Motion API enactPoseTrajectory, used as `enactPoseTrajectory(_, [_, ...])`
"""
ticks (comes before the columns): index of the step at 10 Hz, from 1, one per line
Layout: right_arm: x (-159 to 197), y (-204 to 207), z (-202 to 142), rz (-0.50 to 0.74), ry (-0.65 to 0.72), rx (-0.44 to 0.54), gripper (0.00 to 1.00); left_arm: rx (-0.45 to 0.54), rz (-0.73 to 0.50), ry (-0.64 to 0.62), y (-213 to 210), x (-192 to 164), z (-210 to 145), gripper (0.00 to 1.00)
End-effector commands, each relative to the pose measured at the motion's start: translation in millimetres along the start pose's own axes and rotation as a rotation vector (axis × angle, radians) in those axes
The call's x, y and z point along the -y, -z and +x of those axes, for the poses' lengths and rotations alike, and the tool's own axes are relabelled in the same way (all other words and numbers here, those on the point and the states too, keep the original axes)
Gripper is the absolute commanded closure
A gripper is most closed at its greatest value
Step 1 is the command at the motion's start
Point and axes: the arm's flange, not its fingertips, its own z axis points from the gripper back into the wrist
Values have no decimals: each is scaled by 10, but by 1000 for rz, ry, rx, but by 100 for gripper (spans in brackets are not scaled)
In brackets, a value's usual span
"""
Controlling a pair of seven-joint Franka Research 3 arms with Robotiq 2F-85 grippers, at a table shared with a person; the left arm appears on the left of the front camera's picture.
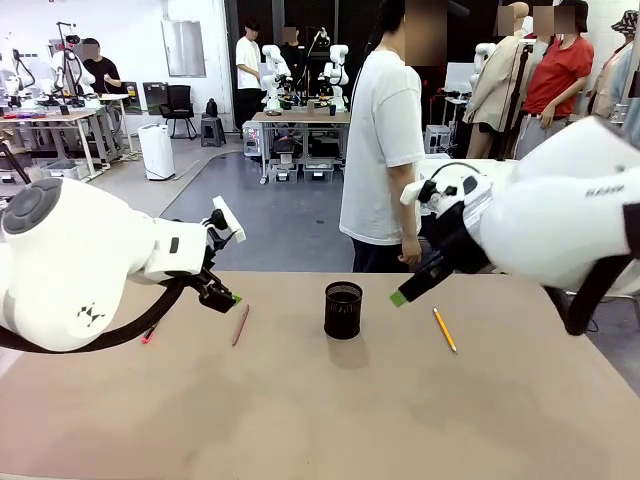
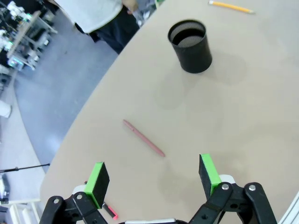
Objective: Place the pens into the pen holder.
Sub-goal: Pick up a writing instrument from the table and place it into the Pen holder.
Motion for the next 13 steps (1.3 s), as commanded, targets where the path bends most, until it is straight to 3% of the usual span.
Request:
enactPoseTrajectory(1, [156,-97,-28,28,-33,37,0,3,-5,10,41,52,8,0])
enactPoseTrajectory(10, [59,-97,33,1,-7,17,0,-7,-11,10,44,60,1,0])
enactPoseTrajectory(13, [83,-170,41,38,-26,-14,0,-11,-345,-8,-196,3,6,0])
